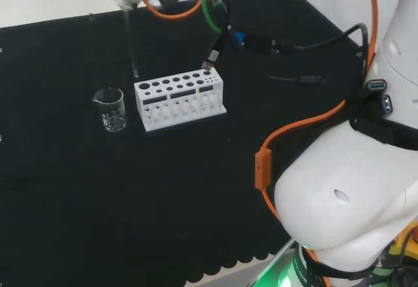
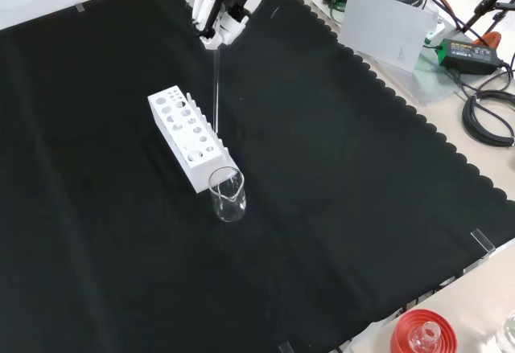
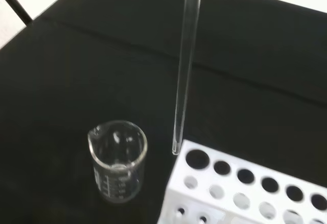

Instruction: Stir in the beaker to the left of the white test tube rack with the glass rod.

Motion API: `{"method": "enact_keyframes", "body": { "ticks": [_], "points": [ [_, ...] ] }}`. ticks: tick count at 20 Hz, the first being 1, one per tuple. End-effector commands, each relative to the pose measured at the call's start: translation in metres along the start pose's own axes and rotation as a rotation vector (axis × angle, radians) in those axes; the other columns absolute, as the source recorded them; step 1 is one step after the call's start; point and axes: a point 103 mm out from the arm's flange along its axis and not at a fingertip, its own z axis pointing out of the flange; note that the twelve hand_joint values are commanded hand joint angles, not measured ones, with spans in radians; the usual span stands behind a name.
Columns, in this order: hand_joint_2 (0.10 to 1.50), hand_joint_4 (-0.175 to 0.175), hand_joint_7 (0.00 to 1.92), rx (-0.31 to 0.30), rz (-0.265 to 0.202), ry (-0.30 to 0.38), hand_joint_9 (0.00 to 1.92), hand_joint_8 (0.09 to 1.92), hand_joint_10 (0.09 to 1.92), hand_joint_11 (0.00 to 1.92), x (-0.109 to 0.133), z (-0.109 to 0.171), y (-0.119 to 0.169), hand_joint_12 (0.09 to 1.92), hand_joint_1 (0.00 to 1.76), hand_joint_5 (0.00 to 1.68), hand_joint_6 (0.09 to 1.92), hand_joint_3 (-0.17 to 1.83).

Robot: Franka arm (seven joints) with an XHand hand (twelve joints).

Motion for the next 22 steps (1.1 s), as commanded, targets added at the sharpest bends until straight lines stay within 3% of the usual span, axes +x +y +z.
{"method": "enact_keyframes", "body": {
  "ticks": [1,22],
  "points": [
    [1.11,-0.175,1.09,0.012,-0.071,-0.025,1.65,1.12,0.59,1.51,0.026,0.002,0.004,0.72,1.28,0.9,0.85,0.01],
    [1.11,-0.175,1.09,0.024,-0.156,0.041,1.65,1.13,0.58,1.52,0.057,0.016,0.038,0.72,1.28,0.9,0.85,0.0]
  ]
}}
